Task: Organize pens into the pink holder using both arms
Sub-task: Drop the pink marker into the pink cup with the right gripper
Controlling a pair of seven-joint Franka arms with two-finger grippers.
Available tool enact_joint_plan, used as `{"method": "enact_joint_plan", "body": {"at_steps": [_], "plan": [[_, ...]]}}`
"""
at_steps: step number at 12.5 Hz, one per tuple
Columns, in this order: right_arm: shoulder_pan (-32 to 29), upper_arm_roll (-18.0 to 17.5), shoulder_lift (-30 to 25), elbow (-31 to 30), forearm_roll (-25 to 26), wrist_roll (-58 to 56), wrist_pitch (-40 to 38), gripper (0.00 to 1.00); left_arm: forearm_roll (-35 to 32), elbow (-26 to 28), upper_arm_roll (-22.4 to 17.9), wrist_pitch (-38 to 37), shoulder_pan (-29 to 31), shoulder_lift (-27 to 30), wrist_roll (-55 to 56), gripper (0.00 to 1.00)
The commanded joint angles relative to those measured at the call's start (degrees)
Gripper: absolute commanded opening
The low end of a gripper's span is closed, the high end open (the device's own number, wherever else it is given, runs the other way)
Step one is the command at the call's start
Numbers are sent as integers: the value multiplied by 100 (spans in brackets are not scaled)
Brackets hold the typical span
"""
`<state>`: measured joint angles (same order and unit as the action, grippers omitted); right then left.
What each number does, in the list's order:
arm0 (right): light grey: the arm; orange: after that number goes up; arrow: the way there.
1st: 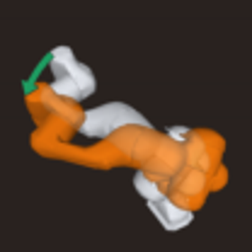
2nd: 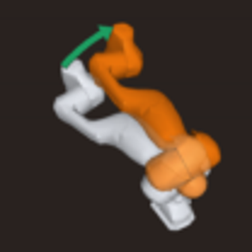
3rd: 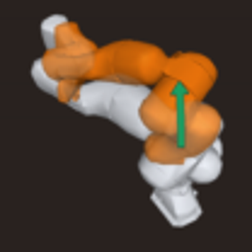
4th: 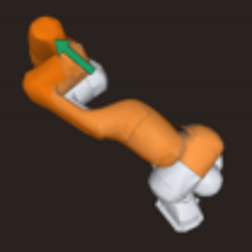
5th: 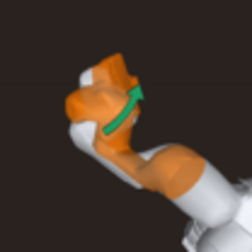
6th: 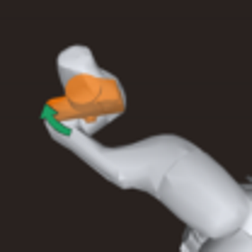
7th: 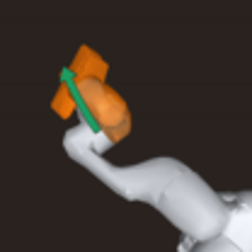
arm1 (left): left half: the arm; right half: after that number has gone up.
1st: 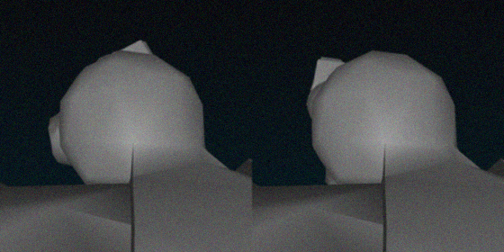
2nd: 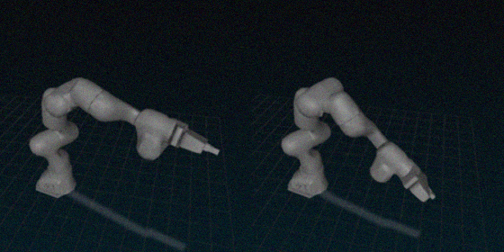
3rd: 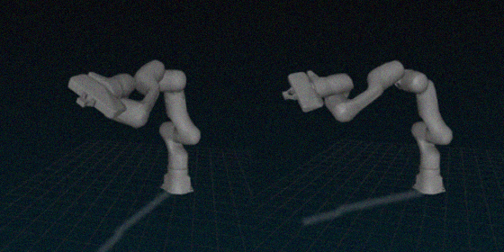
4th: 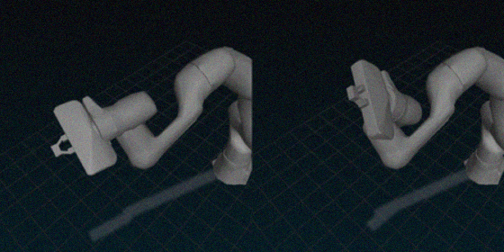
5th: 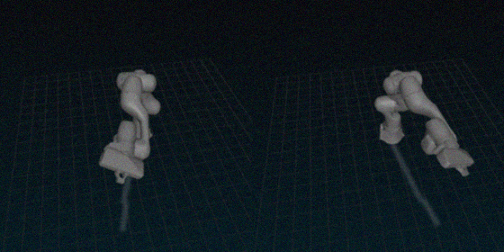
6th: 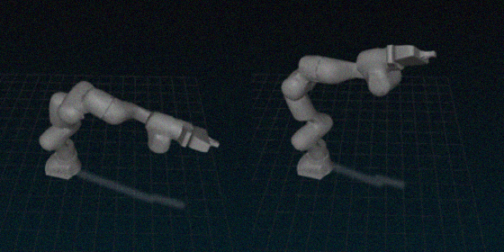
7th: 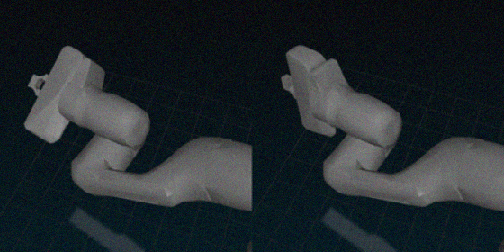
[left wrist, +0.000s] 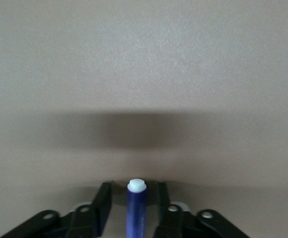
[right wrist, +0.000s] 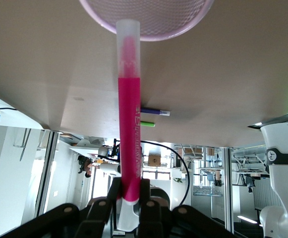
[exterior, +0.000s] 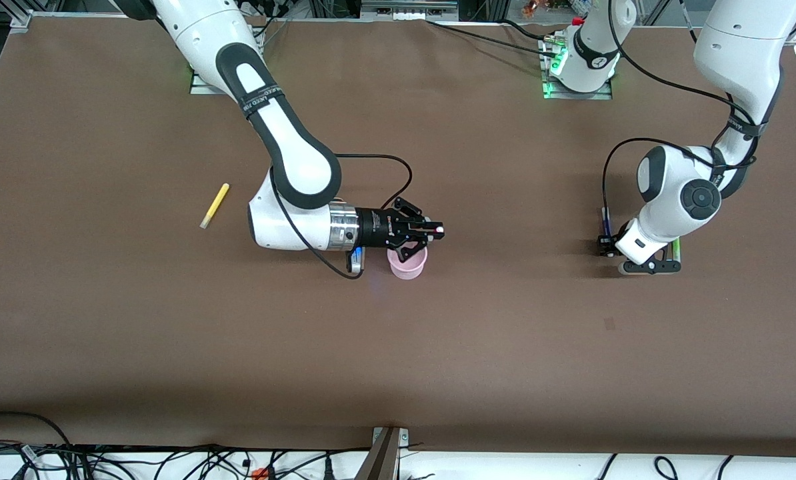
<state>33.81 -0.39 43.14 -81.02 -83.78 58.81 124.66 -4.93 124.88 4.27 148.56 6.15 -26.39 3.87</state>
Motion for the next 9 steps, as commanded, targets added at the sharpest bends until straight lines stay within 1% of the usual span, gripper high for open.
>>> {"method": "enact_joint_plan", "body": {"at_steps": [1, 3, 4, 5, 6, 7, 8, 9], "plan": [[46, 30, 10, -168, -51, -62, 41, 0, -219, -96, 30, -73, 53, -129, 26, 0], [11, 39, 2, -370, -34, -411, 23, 0, -219, -148, 30, -134, 62, -112, 53, 0], [-41, 39, 2, -432, -34, -579, -12, 25, -219, -149, 30, -195, 62, -94, 53, 0], [-42, 47, 2, -415, -34, -607, -12, 91, -210, -175, 30, -283, 62, -42, 53, 0], [-42, 74, -33, -389, 19, -598, -12, 100, -210, -366, 47, -545, 62, -15, 27, 0], [-42, 83, -68, -345, 219, -555, -12, 100, -210, -699, 82, -1209, 62, -6, 18, 0], [-50, 126, -147, -275, 439, -546, -12, 100, -158, -1198, 91, -2060, 45, -6, 0, 0], [-76, 266, -278, -265, 772, -563, -30, 100, -131, -1690, 109, -2808, -16, -15, -9, 0]]}}
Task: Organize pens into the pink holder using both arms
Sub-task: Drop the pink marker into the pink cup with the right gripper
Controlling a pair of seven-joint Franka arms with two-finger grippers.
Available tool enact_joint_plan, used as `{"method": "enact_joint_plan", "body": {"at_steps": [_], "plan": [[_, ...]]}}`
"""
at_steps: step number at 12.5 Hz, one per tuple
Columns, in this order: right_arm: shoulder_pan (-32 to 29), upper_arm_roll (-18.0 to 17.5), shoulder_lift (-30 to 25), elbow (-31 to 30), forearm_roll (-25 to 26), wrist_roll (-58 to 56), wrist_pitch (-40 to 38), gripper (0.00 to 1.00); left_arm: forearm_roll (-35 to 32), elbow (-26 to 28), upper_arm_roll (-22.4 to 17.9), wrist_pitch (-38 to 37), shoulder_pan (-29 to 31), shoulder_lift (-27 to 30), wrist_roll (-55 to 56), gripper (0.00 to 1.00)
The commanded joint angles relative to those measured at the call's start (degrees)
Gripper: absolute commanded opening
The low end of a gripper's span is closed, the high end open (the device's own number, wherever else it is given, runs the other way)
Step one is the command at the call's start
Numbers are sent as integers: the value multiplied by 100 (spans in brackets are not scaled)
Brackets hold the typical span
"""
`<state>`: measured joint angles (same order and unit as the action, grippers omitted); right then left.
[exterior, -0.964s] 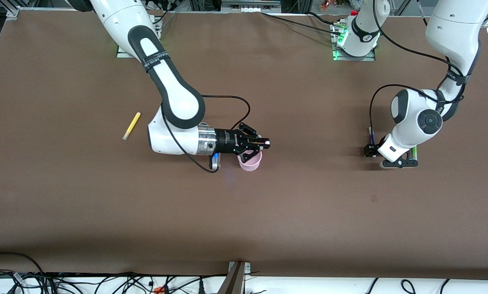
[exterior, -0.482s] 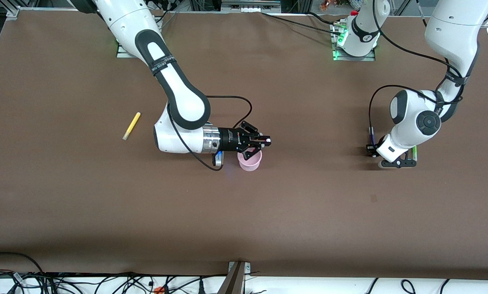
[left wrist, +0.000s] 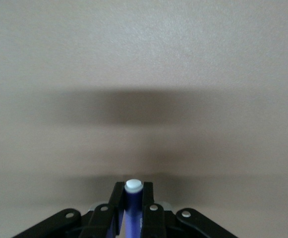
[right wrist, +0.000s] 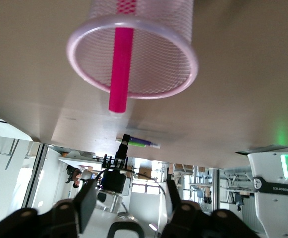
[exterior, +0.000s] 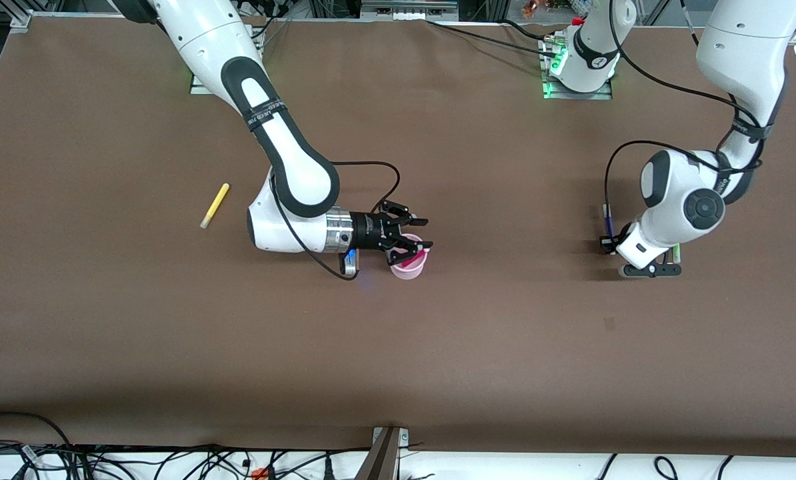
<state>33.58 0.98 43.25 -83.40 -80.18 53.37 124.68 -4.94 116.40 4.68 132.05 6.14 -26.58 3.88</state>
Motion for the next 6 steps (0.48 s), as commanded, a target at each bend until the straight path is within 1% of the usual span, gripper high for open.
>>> {"method": "enact_joint_plan", "body": {"at_steps": [1, 3, 4, 5, 6], "plan": [[-45, 261, -465, -36, 972, -98, -75, 100, -104, -1238, 85, -1704, -95, 3, -10, 0], [-62, 629, -781, -10, 2473, -308, -556, 100, -104, -1898, 182, -2497, -210, 3, -45, 0], [-62, 796, -957, 7, 3020, -683, -759, 100, -95, -2302, 321, -2918, -219, 3, -367, 0], [-88, 1016, -1054, 16, 3278, -1122, -1048, 100, 62, -2680, 462, -3322, -201, 3, -701, 0], [-106, 1366, -1099, 51, 3324, -1449, -1512, 100, 403, -2910, 481, -3509, -210, 3, -957, 0]]}}
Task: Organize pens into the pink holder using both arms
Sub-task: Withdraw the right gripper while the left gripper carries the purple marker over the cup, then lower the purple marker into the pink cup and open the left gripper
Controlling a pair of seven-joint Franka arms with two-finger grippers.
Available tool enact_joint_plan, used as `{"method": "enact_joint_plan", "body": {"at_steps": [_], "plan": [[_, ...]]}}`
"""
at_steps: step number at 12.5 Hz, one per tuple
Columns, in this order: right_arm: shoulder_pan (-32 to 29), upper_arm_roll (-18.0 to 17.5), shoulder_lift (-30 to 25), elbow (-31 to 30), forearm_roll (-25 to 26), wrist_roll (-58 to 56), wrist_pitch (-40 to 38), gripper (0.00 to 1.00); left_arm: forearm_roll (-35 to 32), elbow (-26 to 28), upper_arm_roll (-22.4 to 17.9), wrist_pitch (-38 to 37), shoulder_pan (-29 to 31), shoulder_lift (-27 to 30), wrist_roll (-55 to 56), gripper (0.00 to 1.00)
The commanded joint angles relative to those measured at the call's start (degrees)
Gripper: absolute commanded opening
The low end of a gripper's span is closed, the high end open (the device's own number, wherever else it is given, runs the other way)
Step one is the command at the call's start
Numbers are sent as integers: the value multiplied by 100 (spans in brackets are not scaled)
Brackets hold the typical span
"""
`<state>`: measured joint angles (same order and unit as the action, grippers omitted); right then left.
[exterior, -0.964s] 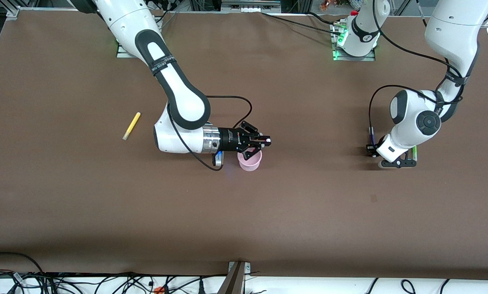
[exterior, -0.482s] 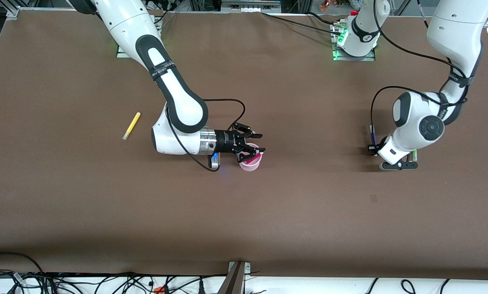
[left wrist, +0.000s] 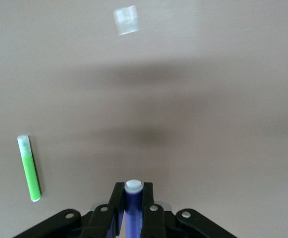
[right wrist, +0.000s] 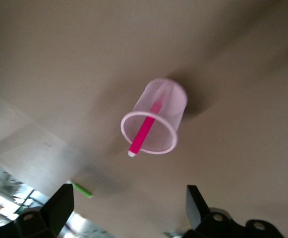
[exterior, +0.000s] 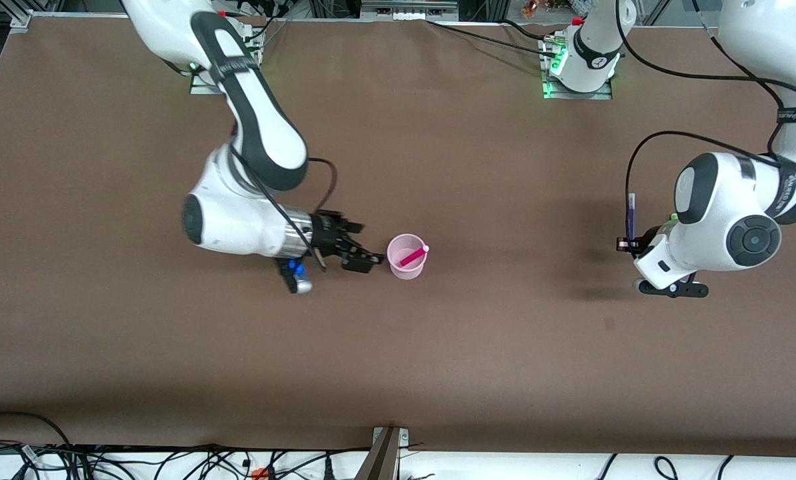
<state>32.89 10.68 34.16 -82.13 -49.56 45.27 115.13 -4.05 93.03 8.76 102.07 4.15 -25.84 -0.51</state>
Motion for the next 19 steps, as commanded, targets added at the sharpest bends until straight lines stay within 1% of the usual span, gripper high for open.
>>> {"method": "enact_joint_plan", "body": {"at_steps": [1, 2, 3, 4, 5, 6, 7, 8, 9, 10, 11, 12, 13, 14, 15, 16, 17, 18, 19], "plan": [[-19, 696, -313, -6, 350, -1026, -945, 100, 587, -653, 91, -565, -55, -70, -903, 0], [-19, 899, -479, -14, 777, -1430, -1131, 100, 642, -672, 257, -557, -125, -70, -1455, 0], [-19, 1006, -725, -75, 1382, -1877, -1246, 100, 721, -820, 363, -531, -152, -105, -1687, 0], [-28, 1146, -997, -197, 1779, -2195, -1378, 100, 1122, -995, 459, -505, -152, -236, -1907, 0], [-19, 1321, -1269, -320, 2070, -2451, -1545, 100, 1735, -1119, 547, -409, -152, -394, -2405, 0], [-19, 1454, -1550, -348, 2465, -2662, -1746, 100, 2298, -1155, 583, -77, -169, -474, -2914, 0], [-19, 1498, -1806, -348, 3043, -2699, -1948, 100, 2834, -1129, 644, 205, -274, -518, -3233, 0], [-19, 1499, -2078, -365, 3475, -2734, -2133, 100, 3345, -1138, 671, 373, -353, -614, -3540, 0], [-28, 1542, -2342, -444, 3619, -2987, -2335, 100, 3872, -1155, 706, 575, -458, -720, -3857, 0], [-28, 1699, -2666, -584, 3742, -3311, -2450, 100, 4651, -1173, 724, 725, -555, -886, -4347, 0], [-36, 1753, -3000, -794, 3969, -3541, -2495, 100, 5442, -1173, 776, 848, -695, -1053, -4883, 0], [-54, 1762, -3230, -987, 4163, -3691, -2495, 100, 6094, -1182, 785, 1058, -862, -1246, -5637, 0], [-89, 1719, -3354, -1059, 4374, -3762, -2539, 100, 6553, -1190, 786, 1252, -1081, -1370, -6419, 0], [-255, 1562, -3372, -1060, 4567, -3780, -2635, 100, 6993, -1260, 786, 1715, -1257, -1536, -7218, 0], [-691, 1012, -3407, -1060, 4717, -3807, -2636, 100, 7441, -1322, 786, 2128, -1459, -1573, -7940, 0], [-1322, 293, -3486, -1060, 4910, -3842, -2636, 100, 7576, -1322, 777, 2446, -1696, -1556, -8460, 0], [-1572, -88, -3513, -1060, 5043, -3833, -2653, 100, 7560, -1296, 777, 2866, -1855, -1547, -8900, 0], [-1575, -92, -3513, -1042, 5044, -3842, -2654, 100, 7560, -1270, 768, 3297, -2057, -1547, -9479, 0], [-1575, -92, -3504, -1025, 5044, -3851, -2654, 100, 7568, -1217, 777, 3510, -2198, -1547, -9842, 0]]}}
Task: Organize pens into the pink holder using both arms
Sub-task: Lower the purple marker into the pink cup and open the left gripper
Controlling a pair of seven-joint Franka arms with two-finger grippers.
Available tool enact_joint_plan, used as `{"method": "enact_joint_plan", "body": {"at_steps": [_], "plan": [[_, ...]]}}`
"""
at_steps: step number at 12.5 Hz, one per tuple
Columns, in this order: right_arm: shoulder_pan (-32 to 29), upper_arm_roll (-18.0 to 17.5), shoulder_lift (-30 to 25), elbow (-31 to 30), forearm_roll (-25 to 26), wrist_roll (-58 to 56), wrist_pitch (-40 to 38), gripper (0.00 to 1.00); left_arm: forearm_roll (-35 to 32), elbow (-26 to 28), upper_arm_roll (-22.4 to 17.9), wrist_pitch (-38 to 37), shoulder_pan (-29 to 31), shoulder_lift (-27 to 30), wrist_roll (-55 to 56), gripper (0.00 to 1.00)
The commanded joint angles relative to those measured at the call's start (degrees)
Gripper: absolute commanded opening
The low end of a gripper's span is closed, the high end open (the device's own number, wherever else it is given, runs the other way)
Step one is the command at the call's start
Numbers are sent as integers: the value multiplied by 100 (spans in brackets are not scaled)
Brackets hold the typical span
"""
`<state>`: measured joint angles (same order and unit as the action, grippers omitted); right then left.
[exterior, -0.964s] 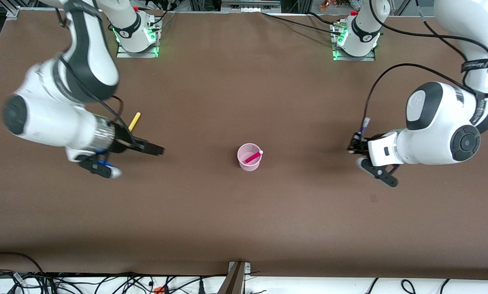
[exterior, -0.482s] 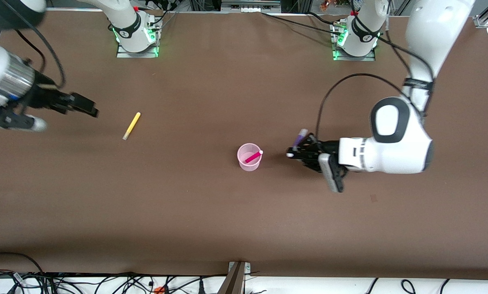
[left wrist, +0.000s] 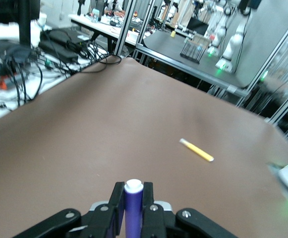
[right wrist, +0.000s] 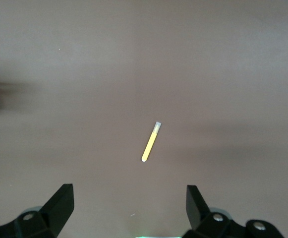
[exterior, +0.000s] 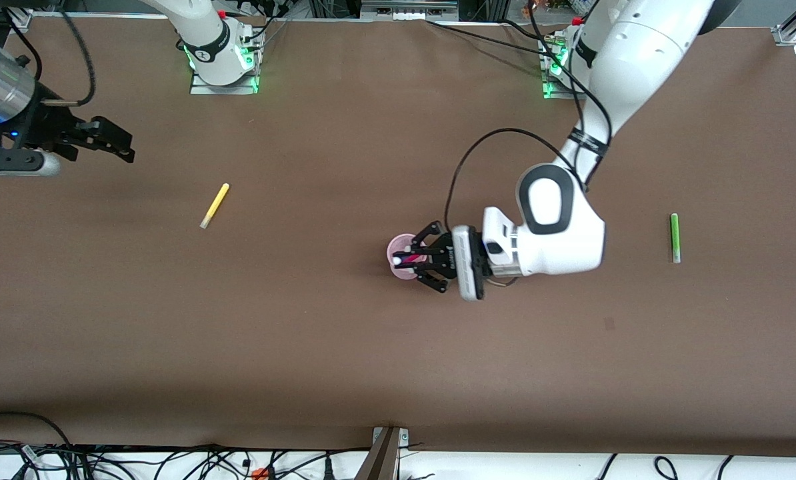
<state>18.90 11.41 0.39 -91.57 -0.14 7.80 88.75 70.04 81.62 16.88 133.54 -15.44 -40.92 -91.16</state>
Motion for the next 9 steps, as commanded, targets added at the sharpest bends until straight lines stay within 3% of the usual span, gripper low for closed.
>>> {"method": "enact_joint_plan", "body": {"at_steps": [1, 4, 9], "plan": [[-176, -165, -101, -37, 94, -77, -16, 100, 98, 54, -71, 392, -319, -39, -911, 0], [-176, -174, -74, 86, 67, -33, 36, 100, -701, 292, -62, 401, -328, -4, -1124, 0], [-193, -165, 127, 420, 59, -51, 46, 100, -1212, 530, -53, 743, -451, 31, -1150, 0]]}}
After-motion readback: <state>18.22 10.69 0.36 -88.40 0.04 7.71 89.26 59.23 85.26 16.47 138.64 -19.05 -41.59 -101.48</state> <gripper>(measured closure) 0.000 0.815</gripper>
